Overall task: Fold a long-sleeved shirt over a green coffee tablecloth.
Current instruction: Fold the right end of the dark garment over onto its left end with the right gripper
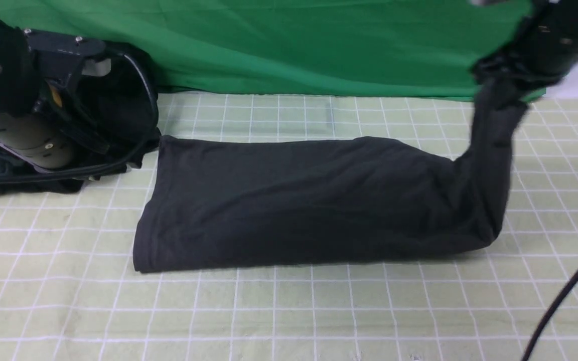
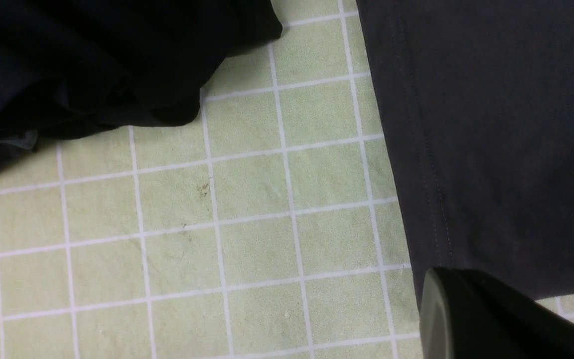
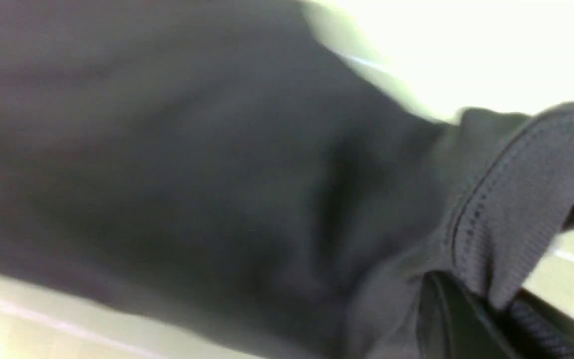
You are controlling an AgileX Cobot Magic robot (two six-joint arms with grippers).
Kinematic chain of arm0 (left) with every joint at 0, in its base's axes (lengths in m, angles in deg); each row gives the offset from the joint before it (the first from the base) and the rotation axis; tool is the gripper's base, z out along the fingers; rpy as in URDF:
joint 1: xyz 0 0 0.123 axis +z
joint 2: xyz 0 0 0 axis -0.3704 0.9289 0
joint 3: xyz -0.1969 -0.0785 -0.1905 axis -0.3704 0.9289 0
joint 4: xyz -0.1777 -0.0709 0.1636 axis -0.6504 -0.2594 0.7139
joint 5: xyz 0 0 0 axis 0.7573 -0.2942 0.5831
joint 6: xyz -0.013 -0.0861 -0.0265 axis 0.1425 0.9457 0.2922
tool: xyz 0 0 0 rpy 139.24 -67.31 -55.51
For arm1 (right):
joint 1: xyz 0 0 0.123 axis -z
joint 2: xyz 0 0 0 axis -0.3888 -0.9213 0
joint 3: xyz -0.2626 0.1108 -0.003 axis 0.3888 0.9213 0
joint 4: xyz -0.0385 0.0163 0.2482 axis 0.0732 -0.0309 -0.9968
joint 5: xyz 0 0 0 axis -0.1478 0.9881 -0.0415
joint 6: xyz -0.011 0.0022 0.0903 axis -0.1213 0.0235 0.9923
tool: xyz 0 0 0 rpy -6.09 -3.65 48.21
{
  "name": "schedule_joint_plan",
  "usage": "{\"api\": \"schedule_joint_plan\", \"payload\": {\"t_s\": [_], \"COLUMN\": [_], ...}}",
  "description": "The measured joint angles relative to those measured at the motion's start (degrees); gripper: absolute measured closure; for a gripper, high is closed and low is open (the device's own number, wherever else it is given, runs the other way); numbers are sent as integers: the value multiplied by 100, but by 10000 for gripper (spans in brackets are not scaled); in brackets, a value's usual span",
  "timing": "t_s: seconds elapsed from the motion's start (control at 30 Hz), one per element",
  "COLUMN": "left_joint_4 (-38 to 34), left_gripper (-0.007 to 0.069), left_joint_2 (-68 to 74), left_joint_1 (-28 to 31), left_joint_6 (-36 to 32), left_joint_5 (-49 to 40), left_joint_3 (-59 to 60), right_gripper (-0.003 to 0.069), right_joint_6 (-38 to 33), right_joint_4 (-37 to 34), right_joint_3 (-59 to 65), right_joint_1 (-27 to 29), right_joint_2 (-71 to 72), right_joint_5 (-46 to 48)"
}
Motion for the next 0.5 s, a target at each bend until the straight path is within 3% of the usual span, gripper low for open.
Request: {"api": "schedule_joint_plan", "payload": {"t_s": [0.3, 0.5], "left_joint_4": [246, -264], "left_gripper": [630, 630], "left_joint_2": [0, -10], "left_joint_1": [113, 887], "left_joint_6": [58, -80], "left_joint_5": [129, 169], "left_joint_3": [0, 0], "right_gripper": [636, 636], "right_joint_6": [436, 509], "right_joint_4": [-1119, -1817], "right_joint_3": [-762, -1195], "right_joint_1": [-1414, -2063], "right_joint_2": [-587, -1382], "right_joint_5": [-613, -1030]}}
